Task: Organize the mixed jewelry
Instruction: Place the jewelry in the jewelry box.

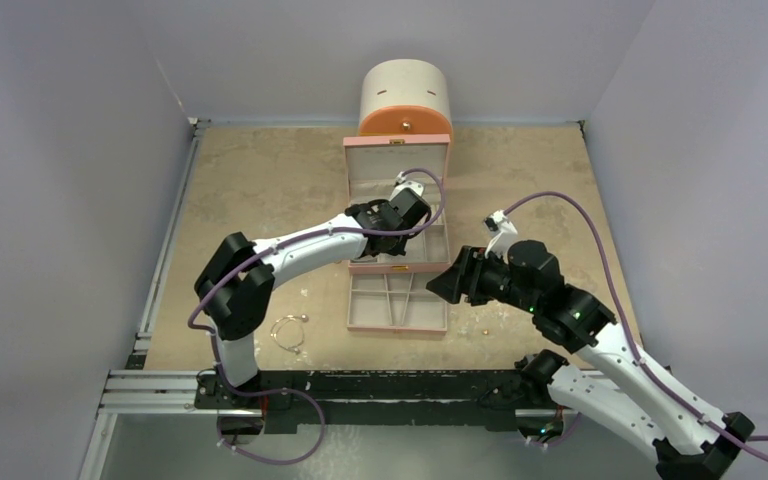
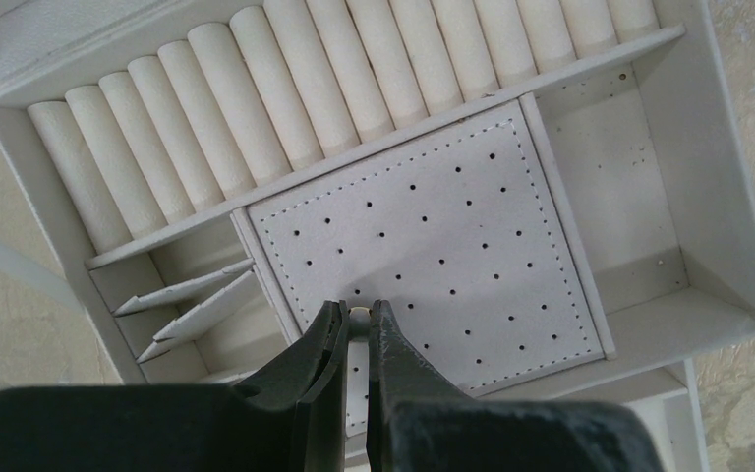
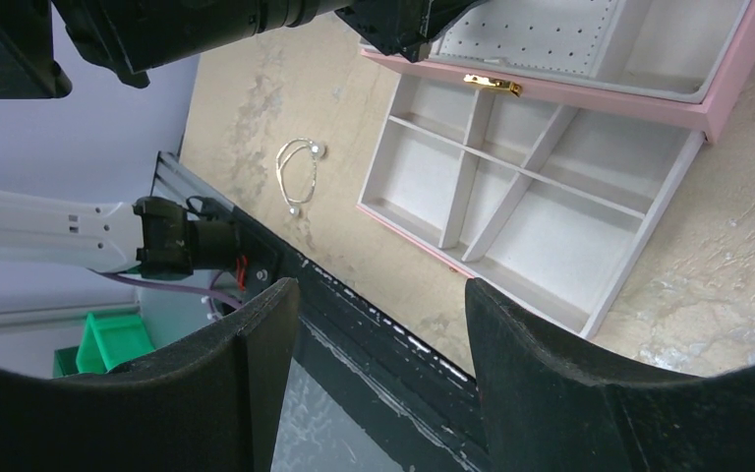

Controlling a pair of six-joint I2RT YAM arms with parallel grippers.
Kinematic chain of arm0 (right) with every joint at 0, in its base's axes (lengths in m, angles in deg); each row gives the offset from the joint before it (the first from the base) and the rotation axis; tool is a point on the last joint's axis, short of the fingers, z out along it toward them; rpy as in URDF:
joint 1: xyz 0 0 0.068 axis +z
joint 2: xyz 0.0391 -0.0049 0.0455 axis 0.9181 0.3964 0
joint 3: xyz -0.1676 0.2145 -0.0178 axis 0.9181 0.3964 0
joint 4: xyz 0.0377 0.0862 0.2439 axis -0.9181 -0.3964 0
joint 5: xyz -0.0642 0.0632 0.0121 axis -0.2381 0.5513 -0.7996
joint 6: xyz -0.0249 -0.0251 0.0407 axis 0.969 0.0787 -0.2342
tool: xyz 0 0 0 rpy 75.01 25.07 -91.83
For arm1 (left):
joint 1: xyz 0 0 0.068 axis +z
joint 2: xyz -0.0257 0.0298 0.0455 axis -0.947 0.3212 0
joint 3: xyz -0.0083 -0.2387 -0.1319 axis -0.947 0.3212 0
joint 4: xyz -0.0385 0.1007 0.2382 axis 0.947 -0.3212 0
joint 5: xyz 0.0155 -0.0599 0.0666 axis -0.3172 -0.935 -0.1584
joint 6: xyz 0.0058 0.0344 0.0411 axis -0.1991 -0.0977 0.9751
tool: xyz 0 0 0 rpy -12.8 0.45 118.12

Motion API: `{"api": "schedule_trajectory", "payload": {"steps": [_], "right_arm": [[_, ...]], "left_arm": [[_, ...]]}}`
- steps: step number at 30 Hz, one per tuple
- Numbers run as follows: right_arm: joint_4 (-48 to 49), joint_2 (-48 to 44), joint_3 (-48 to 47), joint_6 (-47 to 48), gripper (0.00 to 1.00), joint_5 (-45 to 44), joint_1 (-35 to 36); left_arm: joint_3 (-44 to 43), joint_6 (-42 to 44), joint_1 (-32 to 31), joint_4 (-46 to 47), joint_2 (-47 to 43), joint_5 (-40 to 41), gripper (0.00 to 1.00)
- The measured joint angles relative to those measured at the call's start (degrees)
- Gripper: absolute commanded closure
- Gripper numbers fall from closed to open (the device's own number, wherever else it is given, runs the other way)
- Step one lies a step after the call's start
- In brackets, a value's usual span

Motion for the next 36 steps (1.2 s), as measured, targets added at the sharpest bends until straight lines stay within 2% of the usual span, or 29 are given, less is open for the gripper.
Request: {"api": "schedule_trajectory", "payload": {"steps": [11,24,36], "right_arm": [[0.42,0.63,0.0,0.0,0.34,0.11,0.0],[0.42,0.61,0.0,0.02,0.34,0.09,0.0],[0.39,-0.17,0.0,0.0,0.34,0.0,0.0]], "left_arm": [[-0.33,-0.42,0.09,-0.26,-0.04,-1.07,1.0],[-2.47,-0.39,0.11,-5.95,-0.07,-1.46,1.0],[-6.97,-0.26,0.11,-6.75,-0.04,-1.07,1.0]]}}
